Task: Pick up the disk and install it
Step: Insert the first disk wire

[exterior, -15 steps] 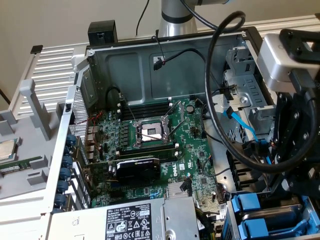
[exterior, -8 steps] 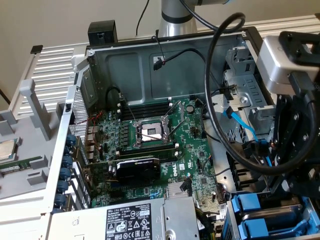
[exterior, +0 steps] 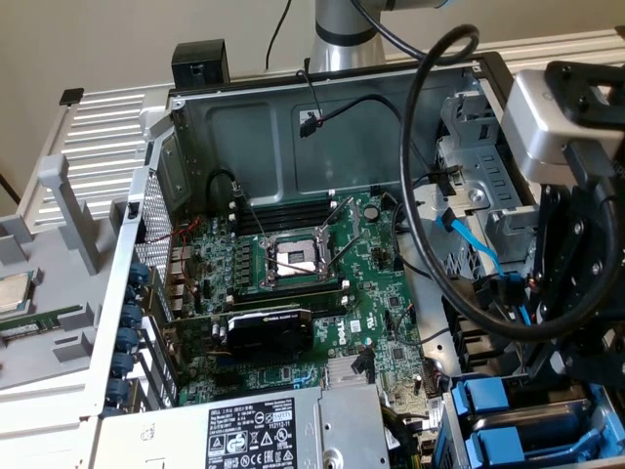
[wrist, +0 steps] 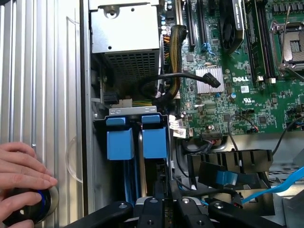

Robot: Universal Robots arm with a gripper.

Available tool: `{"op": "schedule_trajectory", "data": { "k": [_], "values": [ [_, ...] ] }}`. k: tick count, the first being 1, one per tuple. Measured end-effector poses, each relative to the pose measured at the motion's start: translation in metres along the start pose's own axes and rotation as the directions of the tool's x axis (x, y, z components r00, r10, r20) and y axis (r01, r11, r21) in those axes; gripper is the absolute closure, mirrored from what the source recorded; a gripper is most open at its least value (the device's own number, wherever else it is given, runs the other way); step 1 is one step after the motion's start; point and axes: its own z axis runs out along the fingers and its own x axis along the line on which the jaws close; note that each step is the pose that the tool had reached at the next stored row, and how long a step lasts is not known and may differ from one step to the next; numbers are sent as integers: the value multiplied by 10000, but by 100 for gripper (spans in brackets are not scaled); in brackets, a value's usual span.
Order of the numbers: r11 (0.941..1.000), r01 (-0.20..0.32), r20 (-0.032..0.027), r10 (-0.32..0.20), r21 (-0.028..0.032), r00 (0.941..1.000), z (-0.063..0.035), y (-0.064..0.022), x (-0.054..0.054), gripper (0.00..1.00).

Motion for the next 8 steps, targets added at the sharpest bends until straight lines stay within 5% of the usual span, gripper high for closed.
{"op": "schedule_trajectory", "data": {
  "k": [8],
  "values": [
    [10000,-1,1,1,1,10000,-3,-23,-2,84]
  ]
}}
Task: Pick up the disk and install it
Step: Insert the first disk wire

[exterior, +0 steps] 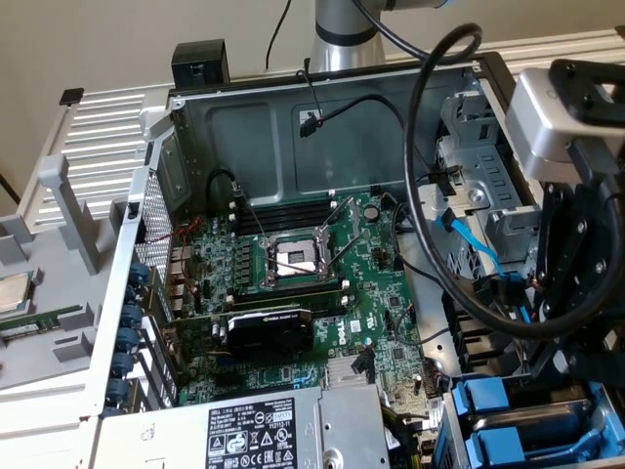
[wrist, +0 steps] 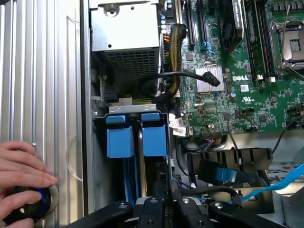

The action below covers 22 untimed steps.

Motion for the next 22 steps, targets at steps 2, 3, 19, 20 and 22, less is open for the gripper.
{"op": "schedule_trajectory", "data": {
  "k": [2,3,19,20,22],
  "values": [
    [10000,0,0,0,0,10000,0,-1,0,84],
    [10000,1,0,-1,-1,10000,0,-1,0,84],
    [10000,0,-1,0,-1,10000,18,4,0,84],
    [10000,-1,-1,1,-1,10000,20,3,0,84],
    [10000,-2,-1,2,-1,10000,22,3,0,84]
  ]
}}
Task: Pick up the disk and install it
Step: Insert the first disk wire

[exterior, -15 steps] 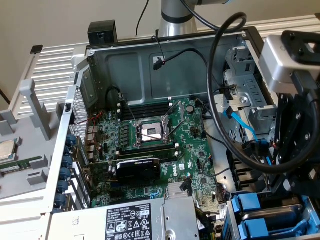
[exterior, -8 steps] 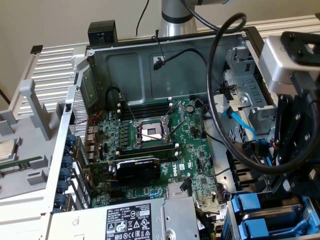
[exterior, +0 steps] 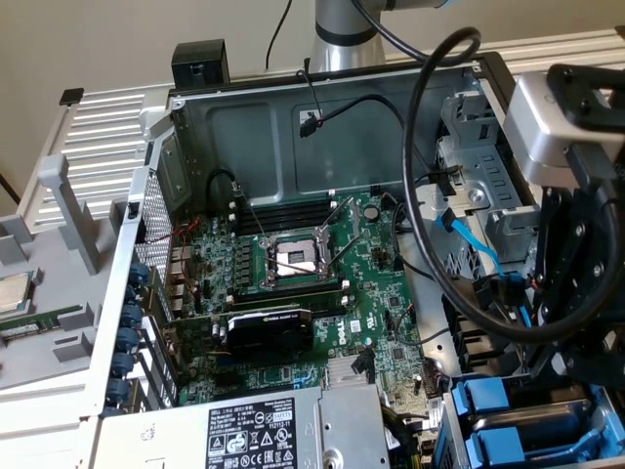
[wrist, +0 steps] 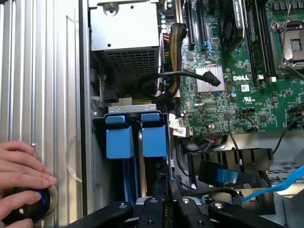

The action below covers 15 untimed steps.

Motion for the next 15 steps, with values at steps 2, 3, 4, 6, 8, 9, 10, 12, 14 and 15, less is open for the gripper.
{"op": "schedule_trajectory", "data": {
  "k": [2,3,4,6,8,9,10,12,14,15],
  "values": [
    [10000,-1,0,1,0,10000,1,0,0,84],
    [10000,-1,1,1,0,10000,2,0,0,84],
    [10000,-2,1,2,0,10000,2,0,0,84],
    [10000,-1,0,1,0,10000,2,0,0,84],
    [10000,-1,1,1,0,10000,3,0,0,84],
    [10000,-1,0,1,0,10000,2,0,0,84],
    [10000,-1,2,1,1,10000,3,1,0,84],
    [10000,-2,3,2,1,10000,5,4,0,84],
    [10000,-2,3,2,1,10000,5,6,1,84],
    [10000,-3,3,3,1,10000,5,7,1,84]
  ]
}}
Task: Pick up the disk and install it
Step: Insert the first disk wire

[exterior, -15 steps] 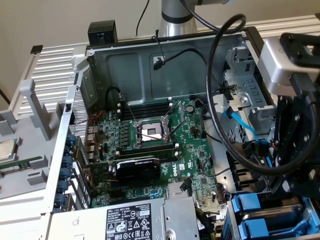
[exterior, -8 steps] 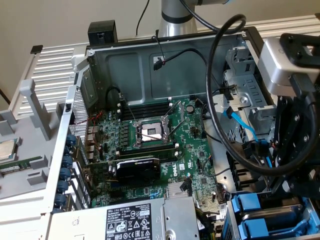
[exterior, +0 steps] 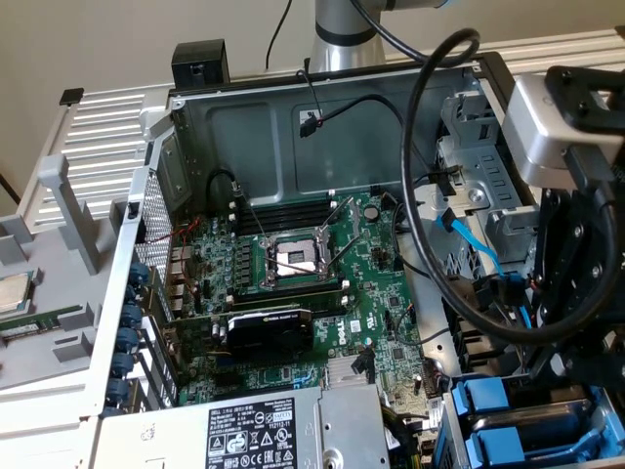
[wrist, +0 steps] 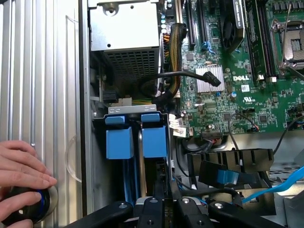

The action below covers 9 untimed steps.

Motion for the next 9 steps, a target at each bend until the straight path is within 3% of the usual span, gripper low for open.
{"op": "schedule_trajectory", "data": {
  "k": [9],
  "values": [
    [10000,-3,-2,3,0,10000,-1,0,0,84]
  ]
}}
